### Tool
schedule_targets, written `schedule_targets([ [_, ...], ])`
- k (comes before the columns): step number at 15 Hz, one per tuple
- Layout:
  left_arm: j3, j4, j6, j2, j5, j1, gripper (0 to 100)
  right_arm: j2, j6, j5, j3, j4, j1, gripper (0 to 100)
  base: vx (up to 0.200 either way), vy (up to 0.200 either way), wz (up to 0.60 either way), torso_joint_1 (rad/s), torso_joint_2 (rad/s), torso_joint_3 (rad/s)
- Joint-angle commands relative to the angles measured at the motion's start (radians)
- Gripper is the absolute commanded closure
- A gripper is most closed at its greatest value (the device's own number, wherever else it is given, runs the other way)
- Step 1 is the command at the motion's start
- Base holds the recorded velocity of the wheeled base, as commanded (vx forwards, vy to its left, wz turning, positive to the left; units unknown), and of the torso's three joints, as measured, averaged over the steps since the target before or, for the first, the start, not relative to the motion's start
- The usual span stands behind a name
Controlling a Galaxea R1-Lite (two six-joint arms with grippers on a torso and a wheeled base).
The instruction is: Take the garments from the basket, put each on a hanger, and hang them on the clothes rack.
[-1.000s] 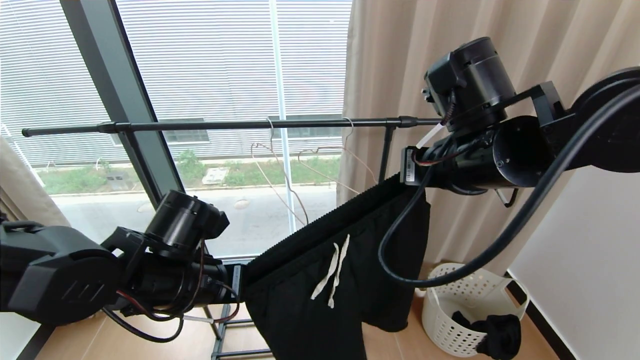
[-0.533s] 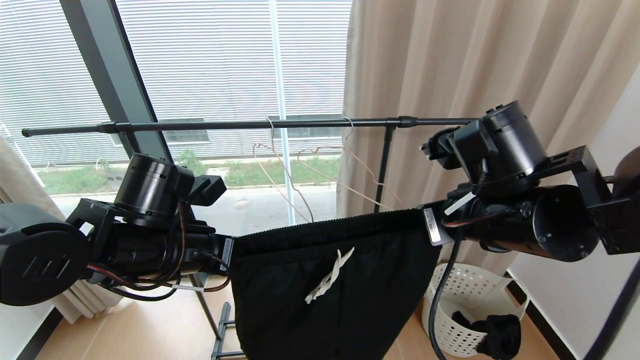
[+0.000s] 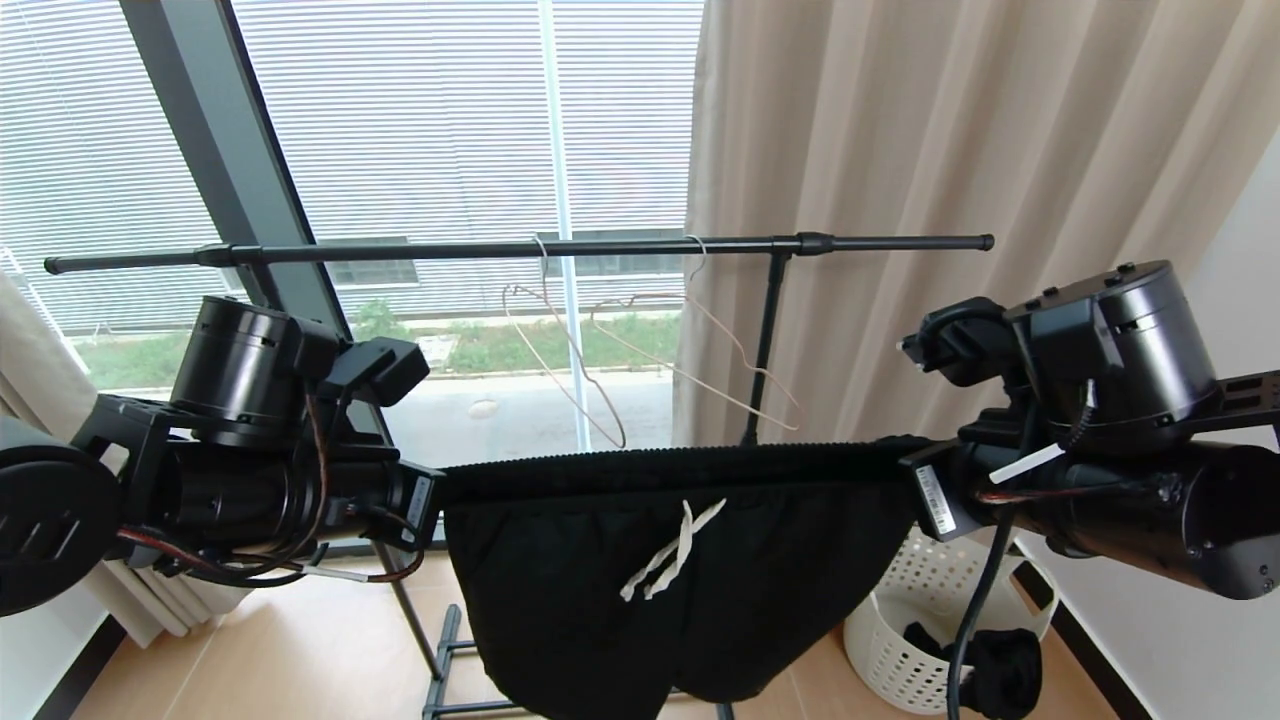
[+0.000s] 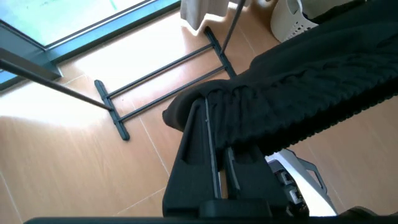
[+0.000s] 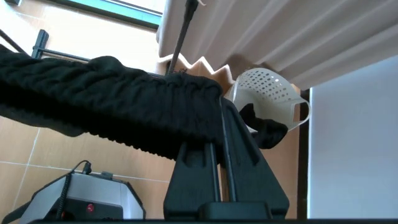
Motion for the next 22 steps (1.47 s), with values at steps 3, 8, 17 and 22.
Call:
schedule_targets([
  [3, 0.011, -0.001, 0.005, -0.023, -0.029, 0.064, 100, -0.057, -0.022, 0.039, 0.027, 0.002, -0.078, 100, 0.000, 0.000, 0.00, 0.000, 0.00, 0.000],
  [8, -0.131, -0.001, -0.003, 0.023, -0.217, -0.014, 100, -0.146, -0.024, 0.054, 0.078, 0.010, 0.086, 100, 0.000, 0.000, 0.00, 0.000, 0.00, 0.000],
  [17, -0.589, 0.006, -0.005, 0.317, -0.248, -0.137, 100, -0.092, 0.001, 0.393, 0.092, -0.021, 0.293, 100, 0.000, 0.000, 0.00, 0.000, 0.00, 0.000],
  [22, -0.611, 0.006, -0.005, 0.330, -0.248, -0.146, 100, -0.048, 0.071, 0.424, 0.115, -0.180, 0.356, 100, 0.000, 0.000, 0.00, 0.000, 0.00, 0.000],
])
